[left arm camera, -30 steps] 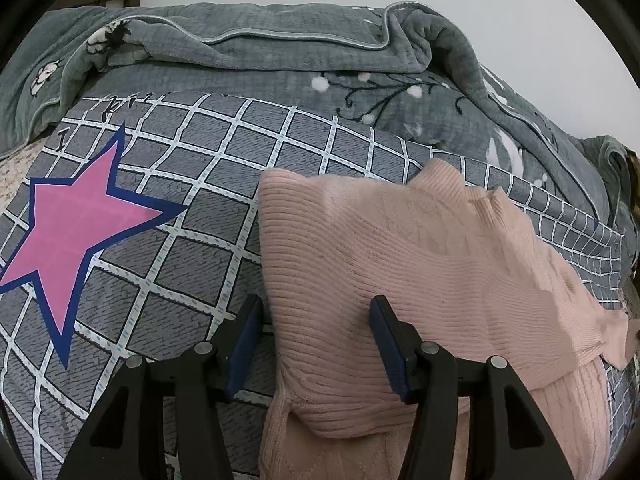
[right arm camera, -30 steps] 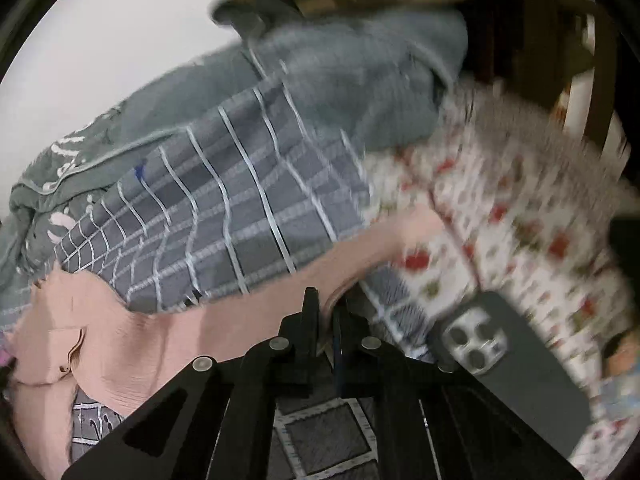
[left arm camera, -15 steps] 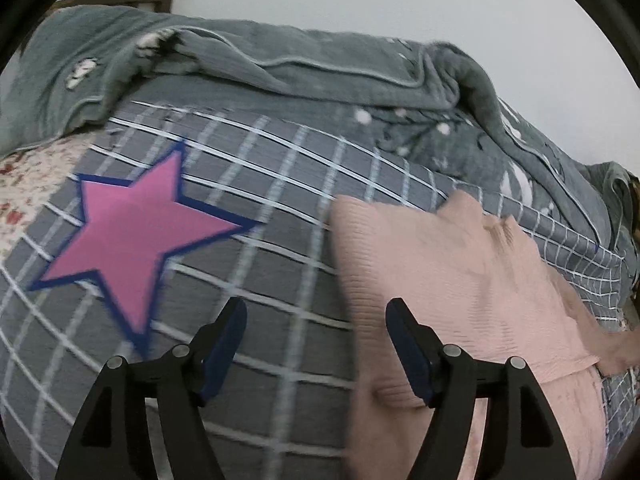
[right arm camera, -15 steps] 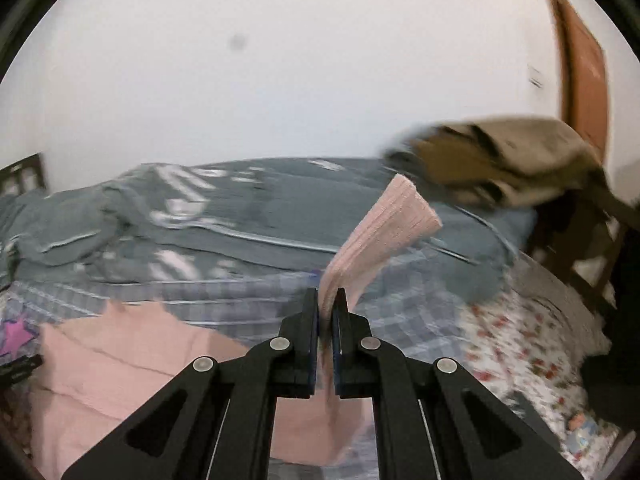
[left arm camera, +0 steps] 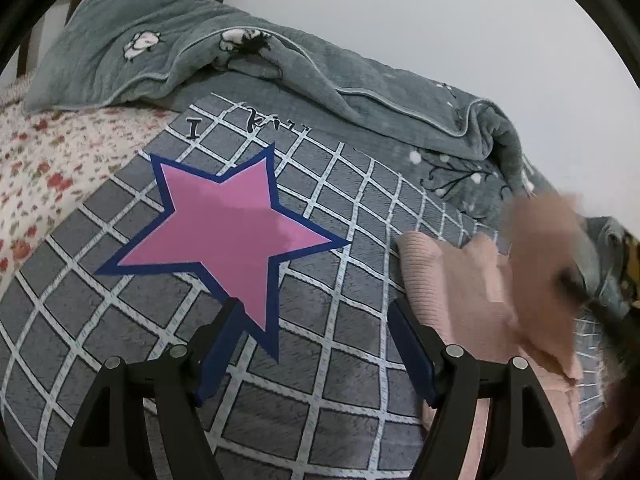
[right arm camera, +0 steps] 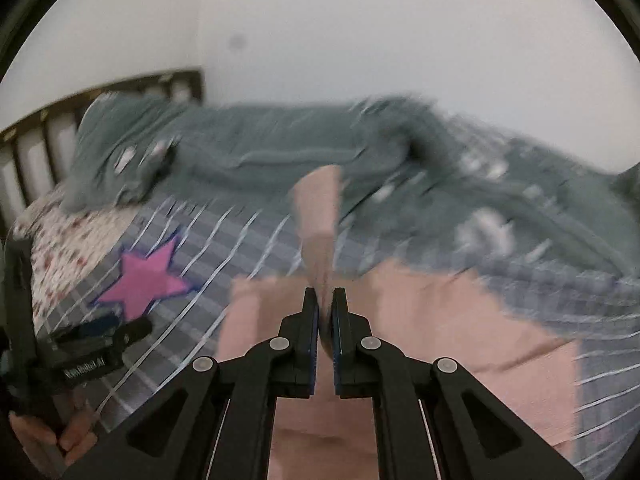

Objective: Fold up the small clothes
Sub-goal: 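Fold the held sleeve over the sweater body and open the right gripper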

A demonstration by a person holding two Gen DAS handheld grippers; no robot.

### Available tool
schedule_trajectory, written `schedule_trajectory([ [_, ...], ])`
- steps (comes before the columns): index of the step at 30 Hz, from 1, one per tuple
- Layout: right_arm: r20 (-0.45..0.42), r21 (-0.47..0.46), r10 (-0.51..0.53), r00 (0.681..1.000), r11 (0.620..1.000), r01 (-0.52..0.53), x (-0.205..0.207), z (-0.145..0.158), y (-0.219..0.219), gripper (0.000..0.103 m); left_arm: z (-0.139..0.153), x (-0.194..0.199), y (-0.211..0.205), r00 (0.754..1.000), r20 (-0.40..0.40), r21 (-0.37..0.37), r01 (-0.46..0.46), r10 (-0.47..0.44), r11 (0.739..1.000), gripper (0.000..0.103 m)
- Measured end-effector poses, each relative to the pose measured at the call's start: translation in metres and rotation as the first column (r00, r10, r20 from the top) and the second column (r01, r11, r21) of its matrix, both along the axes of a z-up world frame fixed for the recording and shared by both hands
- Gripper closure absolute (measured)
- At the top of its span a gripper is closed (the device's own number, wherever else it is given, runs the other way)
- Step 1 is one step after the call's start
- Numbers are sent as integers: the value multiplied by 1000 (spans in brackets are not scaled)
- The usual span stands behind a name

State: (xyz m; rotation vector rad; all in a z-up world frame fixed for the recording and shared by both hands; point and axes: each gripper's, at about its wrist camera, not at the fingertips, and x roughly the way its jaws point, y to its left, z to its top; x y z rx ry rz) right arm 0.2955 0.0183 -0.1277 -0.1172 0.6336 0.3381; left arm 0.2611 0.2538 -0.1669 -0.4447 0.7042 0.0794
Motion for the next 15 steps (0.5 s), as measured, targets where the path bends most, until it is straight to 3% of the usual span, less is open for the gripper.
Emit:
schedule_trajectory([
  [1,-36,1,33,999,999,-33,1,-12,6,92,0,-1,0,1000,1,-4,0,0,1000,31],
  [3,-100,-17,110,989,994,-112,0,-31,17,74,0,0,-2,1000,4,-9,4,-4,1000,31],
  [4,-106,-41,129,986,990,-134,-3,-35,18,71,-1,1,-6,1000,4,-7,13,-13,1000,31],
  [8,-35,-88,121,992,988,-124,-29,-32,-16,56,0,4,-25,998,12,17,56,-57,998,31],
  [11,-19,-72,49,999,996,-50,-42,-26,-72,56,2,7,-43,995,20,38,98,-99,994,31],
  [15,-5,-117,-128,992,985,126,-50,-31,-148,56,1,11,-63,992,10,54,124,-125,991,31],
])
